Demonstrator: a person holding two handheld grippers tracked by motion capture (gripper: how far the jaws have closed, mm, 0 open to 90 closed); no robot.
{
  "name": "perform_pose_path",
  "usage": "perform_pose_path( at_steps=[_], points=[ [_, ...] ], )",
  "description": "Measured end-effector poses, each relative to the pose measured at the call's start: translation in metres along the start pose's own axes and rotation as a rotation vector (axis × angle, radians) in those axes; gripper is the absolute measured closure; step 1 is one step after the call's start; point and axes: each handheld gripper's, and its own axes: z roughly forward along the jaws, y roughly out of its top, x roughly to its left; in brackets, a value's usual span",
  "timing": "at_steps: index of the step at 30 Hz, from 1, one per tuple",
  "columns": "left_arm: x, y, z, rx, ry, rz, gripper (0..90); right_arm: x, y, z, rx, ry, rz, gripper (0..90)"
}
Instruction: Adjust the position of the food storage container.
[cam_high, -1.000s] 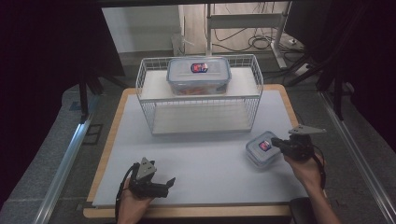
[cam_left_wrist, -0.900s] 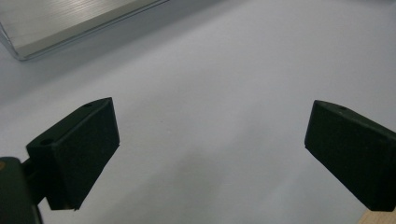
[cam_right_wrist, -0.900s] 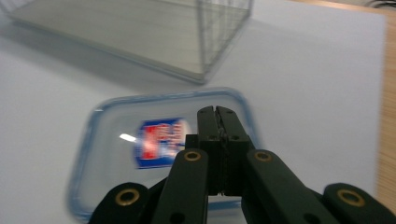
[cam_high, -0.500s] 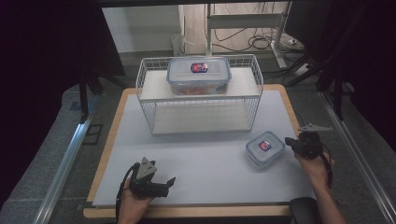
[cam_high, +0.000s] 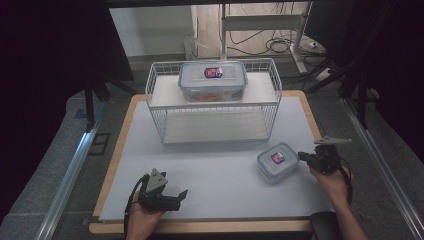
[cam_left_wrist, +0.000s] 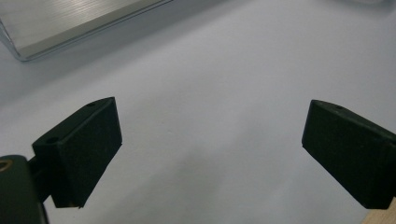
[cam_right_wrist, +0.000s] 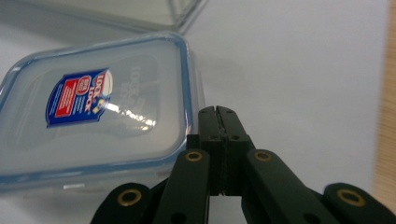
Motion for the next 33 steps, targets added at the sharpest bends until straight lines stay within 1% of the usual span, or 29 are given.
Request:
perform_pose_path(
  at_steps=[4, 5, 6, 7, 8, 9, 10, 11, 13, 17, 24, 25, 30, 33],
  points=[
    [-0.001, 0.0, 0.0, -0.002, 0.001, 0.001, 4.7, 0.018, 0.0, 0.006, 0.038, 0.043, -0.041, 90.0],
    [-0.001, 0.0, 0.0, -0.001, 0.0, 0.0, 4.7, 0.025, 0.001, 0.008, 0.047, 0.057, -0.054, 90.0],
    [-0.001, 0.0, 0.0, 0.0, 0.0, 0.001, 4.7, 0.034, 0.002, 0.011, 0.056, 0.076, -0.076, 90.0],
    [-0.001, 0.0, 0.0, 0.001, 0.0, 0.002, 4.7, 0.034, 0.002, 0.011, 0.056, 0.076, -0.076, 90.0],
    [-0.001, 0.0, 0.0, 0.0, 0.0, 0.001, 4.7, 0.043, 0.002, 0.014, 0.063, 0.097, -0.097, 90.0],
    [-0.001, 0.0, 0.0, 0.0, -0.001, 0.001, 4.7, 0.043, 0.002, 0.014, 0.063, 0.097, -0.097, 90.0],
    [-0.001, 0.0, 0.0, 0.001, -0.001, 0.002, 4.8, 0.046, 0.002, 0.015, 0.072, 0.105, -0.1, 90.0],
    [-0.001, 0.0, 0.001, 0.003, 0.0, 0.003, 4.8, 0.05, 0.002, 0.017, 0.081, 0.113, -0.116, 90.0],
    [-0.001, 0.0, 0.001, 0.004, -0.002, 0.004, 4.8, 0.056, 0.001, 0.019, 0.092, 0.125, -0.129, 90.0],
    [-0.001, 0.0, 0.001, 0.005, -0.004, 0.005, 4.8, 0.067, 0.002, 0.023, 0.097, 0.15, -0.158, 90.0],
    [-0.002, 0.001, 0.002, 0.008, -0.007, 0.007, 4.9, 0.082, 0.003, 0.029, 0.105, 0.195, -0.18, 90.0],
    [-0.002, 0.001, 0.002, 0.009, -0.008, 0.007, 5.0, 0.086, 0.004, 0.031, 0.107, 0.206, -0.182, 90.0],
    [-0.003, 0.001, 0.004, 0.014, -0.013, 0.01, 5.1, 0.103, 0.006, 0.04, 0.127, 0.24, -0.227, 90.0],
    [-0.004, 0.001, 0.004, 0.014, -0.013, 0.012, 5.1, 0.117, 0.006, 0.047, 0.137, 0.265, -0.26, 89.9]
  ],
)
